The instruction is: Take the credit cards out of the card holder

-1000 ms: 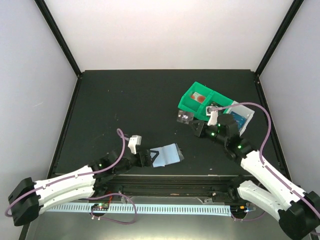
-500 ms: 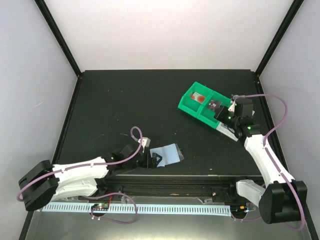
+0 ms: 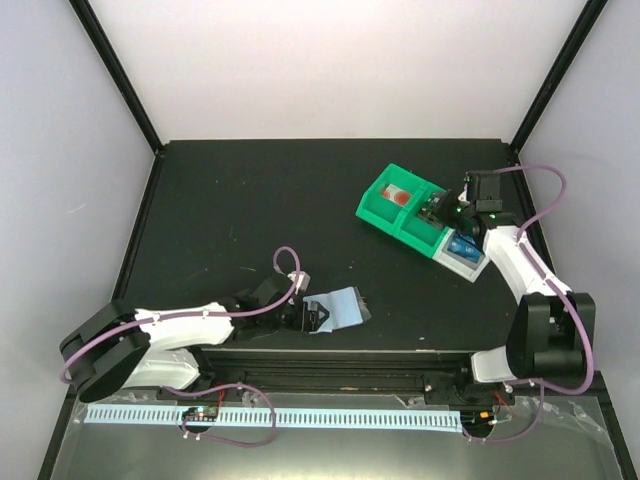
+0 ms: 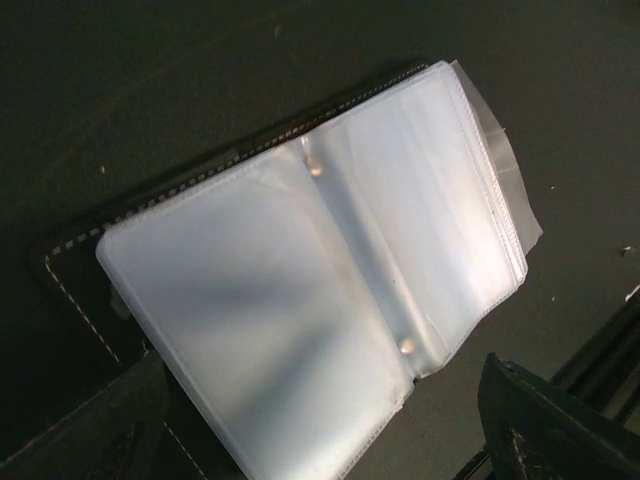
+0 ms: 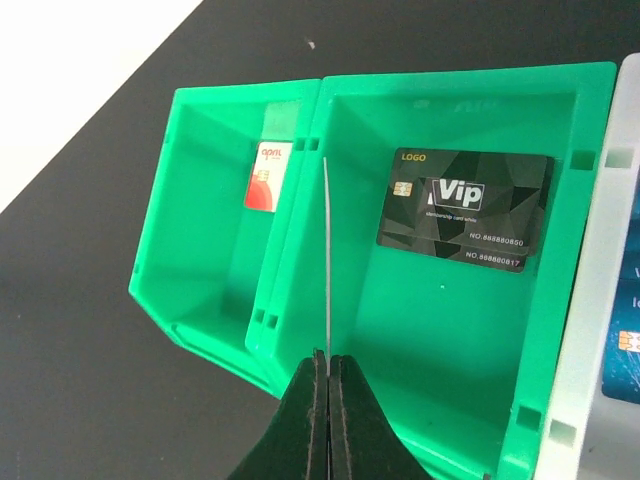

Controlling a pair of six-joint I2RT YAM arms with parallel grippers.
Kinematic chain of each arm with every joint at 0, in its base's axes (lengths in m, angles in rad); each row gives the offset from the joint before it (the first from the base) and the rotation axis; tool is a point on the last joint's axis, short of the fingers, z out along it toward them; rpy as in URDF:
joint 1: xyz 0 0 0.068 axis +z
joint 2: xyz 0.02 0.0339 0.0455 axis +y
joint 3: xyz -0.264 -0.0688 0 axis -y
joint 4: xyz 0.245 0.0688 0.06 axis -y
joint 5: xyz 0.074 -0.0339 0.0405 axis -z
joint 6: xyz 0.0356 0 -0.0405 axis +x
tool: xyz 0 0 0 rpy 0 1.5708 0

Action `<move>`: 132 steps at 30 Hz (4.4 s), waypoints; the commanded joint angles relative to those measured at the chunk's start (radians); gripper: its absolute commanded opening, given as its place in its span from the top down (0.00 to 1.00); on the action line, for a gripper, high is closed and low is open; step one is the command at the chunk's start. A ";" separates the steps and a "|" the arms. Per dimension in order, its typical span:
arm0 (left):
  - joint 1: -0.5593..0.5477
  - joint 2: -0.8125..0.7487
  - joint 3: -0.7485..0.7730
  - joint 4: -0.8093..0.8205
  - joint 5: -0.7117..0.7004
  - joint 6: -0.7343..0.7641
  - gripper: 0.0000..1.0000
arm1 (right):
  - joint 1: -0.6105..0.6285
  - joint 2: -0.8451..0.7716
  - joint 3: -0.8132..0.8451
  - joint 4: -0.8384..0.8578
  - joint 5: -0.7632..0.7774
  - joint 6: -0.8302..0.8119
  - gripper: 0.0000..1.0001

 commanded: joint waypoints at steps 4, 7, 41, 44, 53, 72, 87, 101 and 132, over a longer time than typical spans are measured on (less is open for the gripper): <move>0.108 0.017 -0.054 0.180 0.158 -0.003 0.27 | -0.007 0.126 0.074 0.006 0.035 0.037 0.99; 0.137 0.015 -0.054 0.172 0.178 0.011 0.35 | -0.007 0.179 0.098 0.002 0.030 0.041 0.99; 0.156 -0.082 -0.054 0.093 0.239 0.018 0.34 | -0.007 0.376 0.255 -0.042 0.155 0.053 0.88; 0.156 -0.083 -0.052 0.084 0.256 0.023 0.31 | -0.007 0.354 0.267 -0.079 0.154 0.050 0.87; 0.156 -0.112 -0.056 0.062 0.226 0.009 0.31 | -0.004 0.225 0.226 -0.149 0.148 0.049 0.74; 0.156 -0.088 -0.075 0.061 0.106 -0.073 0.40 | 0.240 -0.138 -0.159 0.013 -0.218 -0.123 0.65; 0.155 0.032 -0.091 0.177 0.127 -0.139 0.41 | 0.546 -0.190 -0.525 0.244 -0.264 -0.072 0.56; 0.144 0.113 -0.089 0.276 0.182 -0.194 0.54 | 0.625 -0.059 -0.658 0.481 -0.248 0.012 0.76; 0.108 -0.197 -0.075 0.071 0.045 -0.230 0.44 | 0.672 -0.047 -0.700 0.552 -0.185 0.105 0.87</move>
